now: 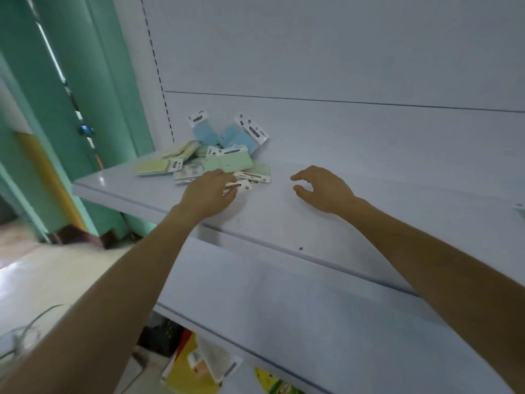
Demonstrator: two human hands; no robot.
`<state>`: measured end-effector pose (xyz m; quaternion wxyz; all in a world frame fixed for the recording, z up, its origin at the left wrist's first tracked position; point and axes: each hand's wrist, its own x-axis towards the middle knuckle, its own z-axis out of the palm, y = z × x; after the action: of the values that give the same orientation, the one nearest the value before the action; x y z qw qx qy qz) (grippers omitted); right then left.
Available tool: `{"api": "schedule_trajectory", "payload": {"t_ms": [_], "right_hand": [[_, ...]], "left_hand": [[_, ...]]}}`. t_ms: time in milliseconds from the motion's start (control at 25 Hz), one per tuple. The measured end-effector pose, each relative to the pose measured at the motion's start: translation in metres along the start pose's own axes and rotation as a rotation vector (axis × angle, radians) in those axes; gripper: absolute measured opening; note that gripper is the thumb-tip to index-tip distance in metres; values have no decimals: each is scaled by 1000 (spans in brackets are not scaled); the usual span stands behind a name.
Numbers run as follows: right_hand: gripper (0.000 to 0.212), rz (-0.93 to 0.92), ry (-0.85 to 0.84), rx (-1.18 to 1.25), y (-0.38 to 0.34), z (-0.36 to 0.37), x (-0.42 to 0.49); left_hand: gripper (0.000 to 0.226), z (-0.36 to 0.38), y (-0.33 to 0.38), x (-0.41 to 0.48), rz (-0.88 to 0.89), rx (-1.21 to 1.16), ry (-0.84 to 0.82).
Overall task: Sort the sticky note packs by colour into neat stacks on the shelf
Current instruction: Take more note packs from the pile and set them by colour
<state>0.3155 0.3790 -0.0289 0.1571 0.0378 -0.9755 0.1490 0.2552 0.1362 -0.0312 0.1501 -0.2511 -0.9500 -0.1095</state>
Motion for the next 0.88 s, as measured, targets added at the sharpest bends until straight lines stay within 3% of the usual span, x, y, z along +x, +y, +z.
{"api": "schedule_trajectory", "payload": {"t_ms": [240, 560, 760, 880], "right_hand": [[33, 6, -9, 107, -39, 38, 82], [72, 209, -100, 272, -56, 86, 190], [67, 169, -167, 342, -63, 86, 215], [53, 162, -161, 299, -64, 79, 218]], "left_hand": [[35, -1, -83, 31, -135, -67, 69], [39, 7, -181, 77, -353, -14, 86], [52, 9, -224, 96, -299, -24, -128], [46, 9, -236, 108, -270, -29, -264]]}}
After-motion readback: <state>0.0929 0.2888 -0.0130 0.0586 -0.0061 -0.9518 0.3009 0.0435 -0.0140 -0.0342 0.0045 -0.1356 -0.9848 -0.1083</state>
